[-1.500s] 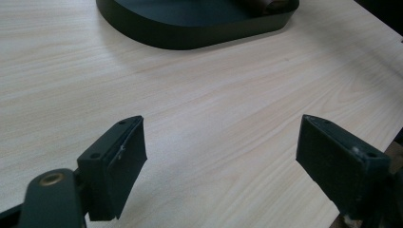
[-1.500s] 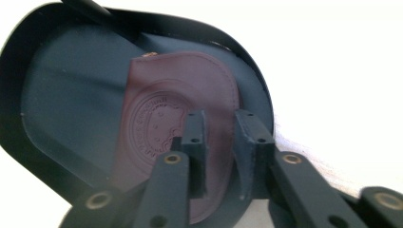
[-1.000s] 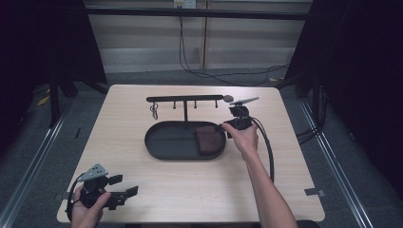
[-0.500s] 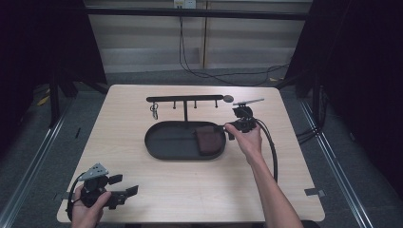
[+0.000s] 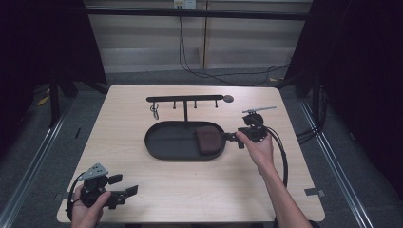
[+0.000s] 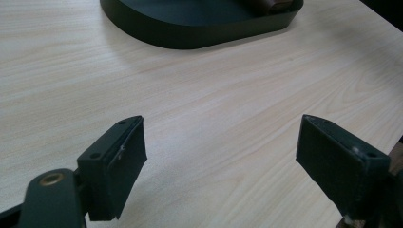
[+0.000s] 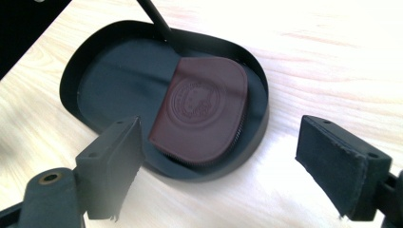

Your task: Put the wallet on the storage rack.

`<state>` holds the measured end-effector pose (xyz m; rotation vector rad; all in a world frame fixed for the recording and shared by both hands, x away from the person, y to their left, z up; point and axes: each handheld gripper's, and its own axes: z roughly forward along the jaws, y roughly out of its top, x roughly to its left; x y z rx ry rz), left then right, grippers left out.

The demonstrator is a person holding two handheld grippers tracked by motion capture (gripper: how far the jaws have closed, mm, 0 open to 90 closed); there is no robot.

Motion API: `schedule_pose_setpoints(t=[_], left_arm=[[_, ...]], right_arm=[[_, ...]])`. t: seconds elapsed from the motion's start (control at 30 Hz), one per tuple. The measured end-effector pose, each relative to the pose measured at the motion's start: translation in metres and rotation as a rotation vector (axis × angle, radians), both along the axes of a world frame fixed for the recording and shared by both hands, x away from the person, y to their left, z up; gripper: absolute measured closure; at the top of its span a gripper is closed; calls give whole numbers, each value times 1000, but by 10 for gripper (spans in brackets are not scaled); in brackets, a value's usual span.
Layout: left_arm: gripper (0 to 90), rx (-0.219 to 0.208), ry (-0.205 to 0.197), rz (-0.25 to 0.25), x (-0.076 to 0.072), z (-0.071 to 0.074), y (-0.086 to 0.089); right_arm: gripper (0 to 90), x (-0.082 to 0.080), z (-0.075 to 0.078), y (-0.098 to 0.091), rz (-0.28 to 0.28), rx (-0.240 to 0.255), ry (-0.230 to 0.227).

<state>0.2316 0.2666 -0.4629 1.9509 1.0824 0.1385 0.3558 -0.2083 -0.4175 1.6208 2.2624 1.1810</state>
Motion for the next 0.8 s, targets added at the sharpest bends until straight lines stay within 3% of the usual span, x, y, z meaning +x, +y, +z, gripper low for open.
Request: schedule_pose_setpoints(t=[0.37,0.47,0.67,0.8], left_arm=[[168,-1,1,6,1,0,0],[168,-2,2,6,1,0,1],[169,3,1,8,0,0,1],[168,6,4,11,1,0,1]], right_arm=[[161,-39,-14,-24,-35,1,-30],[165,-58,-15,-30,-40,-9,-53],[166,-79,-21,-40,-38,-31,-61],[167,-100,-31,-55,-65,-50,-74]])
